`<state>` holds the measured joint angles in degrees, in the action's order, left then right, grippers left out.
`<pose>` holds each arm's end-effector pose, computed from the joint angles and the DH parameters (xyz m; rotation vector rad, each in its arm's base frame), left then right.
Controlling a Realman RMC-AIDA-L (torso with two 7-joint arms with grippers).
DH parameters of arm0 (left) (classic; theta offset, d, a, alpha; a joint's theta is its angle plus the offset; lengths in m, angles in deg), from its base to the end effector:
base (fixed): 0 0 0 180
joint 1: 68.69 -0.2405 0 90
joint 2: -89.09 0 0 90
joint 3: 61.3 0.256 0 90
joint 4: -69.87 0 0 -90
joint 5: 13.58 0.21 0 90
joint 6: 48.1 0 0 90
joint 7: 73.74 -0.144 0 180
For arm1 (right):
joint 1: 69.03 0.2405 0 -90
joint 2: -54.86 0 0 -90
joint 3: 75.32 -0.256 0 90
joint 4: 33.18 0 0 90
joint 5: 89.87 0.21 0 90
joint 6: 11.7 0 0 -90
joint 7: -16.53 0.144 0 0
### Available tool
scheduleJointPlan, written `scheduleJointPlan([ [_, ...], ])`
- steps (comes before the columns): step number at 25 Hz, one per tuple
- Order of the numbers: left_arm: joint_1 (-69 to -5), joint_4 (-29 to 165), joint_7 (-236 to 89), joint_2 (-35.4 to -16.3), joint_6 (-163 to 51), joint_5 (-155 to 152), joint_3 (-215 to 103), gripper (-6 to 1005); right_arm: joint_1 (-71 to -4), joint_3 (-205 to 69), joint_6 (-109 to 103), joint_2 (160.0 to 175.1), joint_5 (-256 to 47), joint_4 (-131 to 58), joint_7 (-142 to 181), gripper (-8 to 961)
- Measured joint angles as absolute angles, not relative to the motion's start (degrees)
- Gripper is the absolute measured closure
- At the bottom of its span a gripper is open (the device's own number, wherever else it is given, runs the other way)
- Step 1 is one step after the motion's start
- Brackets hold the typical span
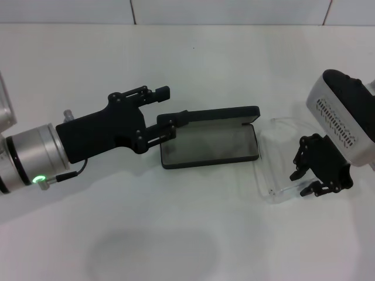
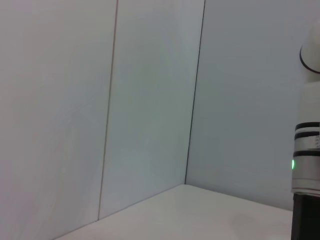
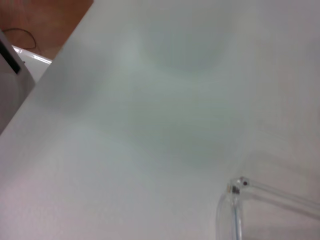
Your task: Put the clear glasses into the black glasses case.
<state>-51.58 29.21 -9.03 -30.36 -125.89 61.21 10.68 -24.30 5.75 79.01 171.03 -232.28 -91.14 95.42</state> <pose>-0.2470 0.3037 -0.0259 -2.5341 -0.4172 -0.9515 0.1836 0.3623 -0.0255 2.8769 0.6289 0.6717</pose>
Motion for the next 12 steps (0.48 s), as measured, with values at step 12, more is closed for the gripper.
scheduleJointPlan([
  [12, -51.9, 29.2, -9.0, -30.13, -126.7, 61.3, 10.7, 375, -26.9, 3.0, 81.7, 170.26, -232.4, -95.6, 97.9, 840],
])
